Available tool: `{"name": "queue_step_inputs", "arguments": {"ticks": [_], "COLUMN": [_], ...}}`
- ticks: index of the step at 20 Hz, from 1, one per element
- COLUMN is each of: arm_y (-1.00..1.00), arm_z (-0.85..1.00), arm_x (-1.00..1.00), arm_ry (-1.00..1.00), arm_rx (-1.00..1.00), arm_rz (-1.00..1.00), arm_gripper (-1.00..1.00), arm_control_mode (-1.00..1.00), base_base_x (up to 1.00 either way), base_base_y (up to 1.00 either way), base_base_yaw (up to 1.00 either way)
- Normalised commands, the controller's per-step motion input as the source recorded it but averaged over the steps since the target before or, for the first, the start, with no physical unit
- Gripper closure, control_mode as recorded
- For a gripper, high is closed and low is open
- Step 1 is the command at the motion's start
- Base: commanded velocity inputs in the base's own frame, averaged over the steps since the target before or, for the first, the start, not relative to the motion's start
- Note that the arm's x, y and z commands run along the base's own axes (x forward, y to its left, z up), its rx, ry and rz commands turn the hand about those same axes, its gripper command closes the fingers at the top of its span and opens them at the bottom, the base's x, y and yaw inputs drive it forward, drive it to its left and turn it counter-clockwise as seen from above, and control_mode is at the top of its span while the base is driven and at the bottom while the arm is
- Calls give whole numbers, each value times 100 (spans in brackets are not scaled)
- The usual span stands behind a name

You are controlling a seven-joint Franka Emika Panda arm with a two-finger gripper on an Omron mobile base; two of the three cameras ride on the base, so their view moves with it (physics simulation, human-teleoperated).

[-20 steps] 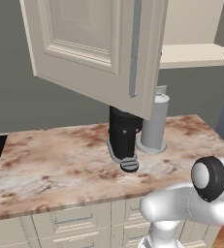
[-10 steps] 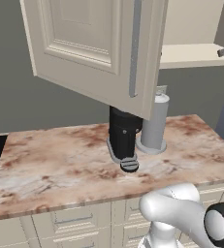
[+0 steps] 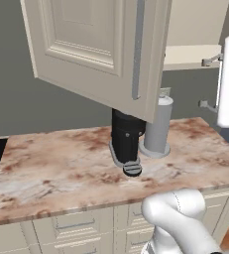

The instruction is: Open the cabinet, pick the kettle from the cabinet, and place it in the sink.

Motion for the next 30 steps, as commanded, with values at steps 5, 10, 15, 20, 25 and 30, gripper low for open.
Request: {"name": "queue_step_inputs", "arguments": {"ticks": [5,10,15,20,25,30], "arm_y": [-7,-12,0,-12,-19,-14], "arm_z": [0,3,22,18,0,0], "arm_x": [26,25,22,20,49,78], "arm_ry": [0,-2,-1,0,5,12], "arm_rx": [7,5,0,-5,-4,-1], "arm_rz": [1,8,12,14,10,8], "arm_gripper": [-100,-100,-100,-100,-100,-100], "arm_control_mode": [-100,-100,-100,-100,-100,-100], "base_base_x": [0,0,0,0,0,0], "base_base_y": [0,0,0,0,0,0], "base_base_yaw": [0,0,0,0,0,0]}}
